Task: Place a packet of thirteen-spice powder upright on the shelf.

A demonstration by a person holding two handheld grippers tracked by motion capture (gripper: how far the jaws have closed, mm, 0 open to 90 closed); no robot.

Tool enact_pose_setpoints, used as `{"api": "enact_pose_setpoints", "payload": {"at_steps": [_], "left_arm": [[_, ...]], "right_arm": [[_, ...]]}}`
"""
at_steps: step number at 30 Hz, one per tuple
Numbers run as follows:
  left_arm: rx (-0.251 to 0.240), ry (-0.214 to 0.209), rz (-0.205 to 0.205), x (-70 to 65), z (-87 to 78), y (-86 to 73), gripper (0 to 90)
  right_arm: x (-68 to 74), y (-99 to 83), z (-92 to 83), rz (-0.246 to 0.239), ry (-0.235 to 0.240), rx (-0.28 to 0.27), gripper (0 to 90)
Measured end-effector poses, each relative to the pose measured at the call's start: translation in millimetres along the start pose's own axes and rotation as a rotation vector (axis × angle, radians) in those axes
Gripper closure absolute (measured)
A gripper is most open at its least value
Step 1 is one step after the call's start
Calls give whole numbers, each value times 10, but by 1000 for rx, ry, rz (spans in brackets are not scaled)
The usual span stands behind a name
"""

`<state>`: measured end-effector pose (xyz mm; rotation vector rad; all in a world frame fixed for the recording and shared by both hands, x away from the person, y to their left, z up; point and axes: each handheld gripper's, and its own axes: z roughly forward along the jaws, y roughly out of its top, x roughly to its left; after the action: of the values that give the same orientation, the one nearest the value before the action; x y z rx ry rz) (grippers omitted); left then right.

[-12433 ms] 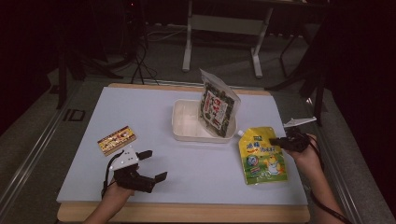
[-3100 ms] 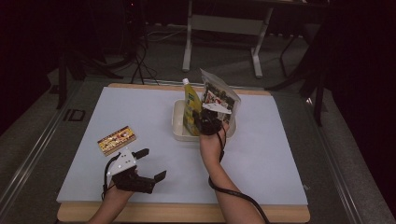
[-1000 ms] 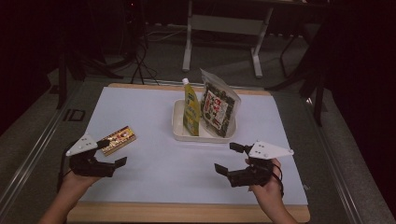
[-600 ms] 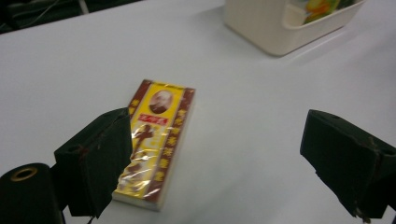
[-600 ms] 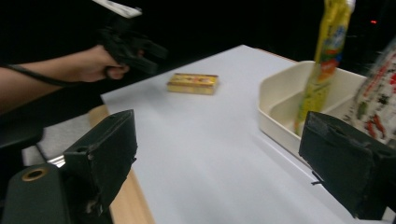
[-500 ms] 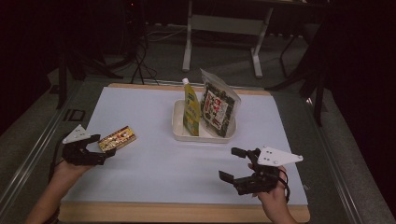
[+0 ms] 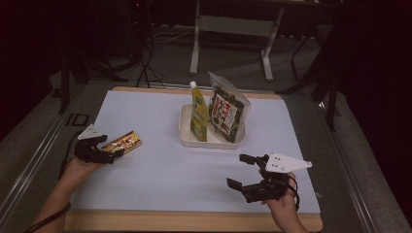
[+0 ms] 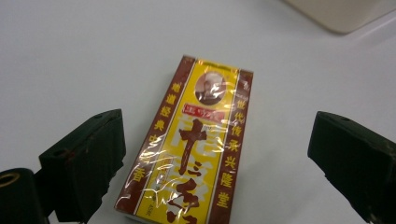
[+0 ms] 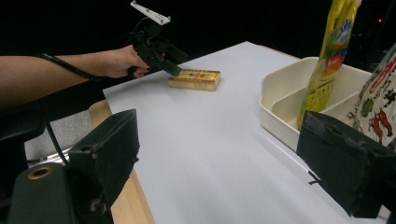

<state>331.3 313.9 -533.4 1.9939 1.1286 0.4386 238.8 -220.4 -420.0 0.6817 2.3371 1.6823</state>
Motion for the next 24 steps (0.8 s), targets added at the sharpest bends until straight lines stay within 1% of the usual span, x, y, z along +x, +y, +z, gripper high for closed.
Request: {"api": "enact_pose_setpoints", "payload": {"at_steps": [1,3,4,5,6,7,8,9,10,12,14,15,16,17,19,20,21,22,23,24], "left_arm": [[10,-4,1,8,26,-5,26],[17,6,14,15,61,-19,28],[25,-1,13,22,77,-23,43],[27,11,25,22,91,-26,46],[26,11,33,23,97,-26,48],[35,11,32,30,112,-23,64],[43,20,40,29,126,-18,65],[43,20,40,29,126,-18,67],[70,21,51,35,159,-3,67],[89,26,69,33,187,15,90],[101,32,78,36,210,33,104],[100,46,85,33,219,42,122],[107,37,91,38,225,51,129],[113,46,91,39,238,59,133],[137,38,108,49,256,73,150],[151,47,114,45,274,79,151],[161,33,116,51,282,83,162],[177,33,122,55,290,89,186],[179,38,132,51,298,93,193],[178,26,130,49,303,98,212]], "right_arm": [[-3,-5,1,0,-2,0,126],[-9,-14,2,2,-5,7,126],[-12,-18,0,1,-8,7,126],[-16,-21,-2,3,-7,9,126],[-22,-25,-4,5,-7,9,126],[-25,-27,-7,6,-11,10,126],[-31,-29,-8,5,-13,11,126],[-31,-29,-8,5,-13,11,126],[-36,-31,-10,6,-14,12,126],[-42,-31,-12,8,-18,19,126],[-45,-32,-9,10,-16,19,126],[-47,-35,-5,8,-17,20,126],[-46,-36,-2,7,-16,23,126],[-46,-38,2,7,-15,26,126],[-51,-43,8,7,-16,31,126],[-53,-44,10,7,-16,32,126],[-55,-45,10,7,-17,31,126],[-55,-43,7,7,-18,32,126],[-54,-41,5,9,-16,32,126],[-52,-39,2,10,-15,31,126]]}}
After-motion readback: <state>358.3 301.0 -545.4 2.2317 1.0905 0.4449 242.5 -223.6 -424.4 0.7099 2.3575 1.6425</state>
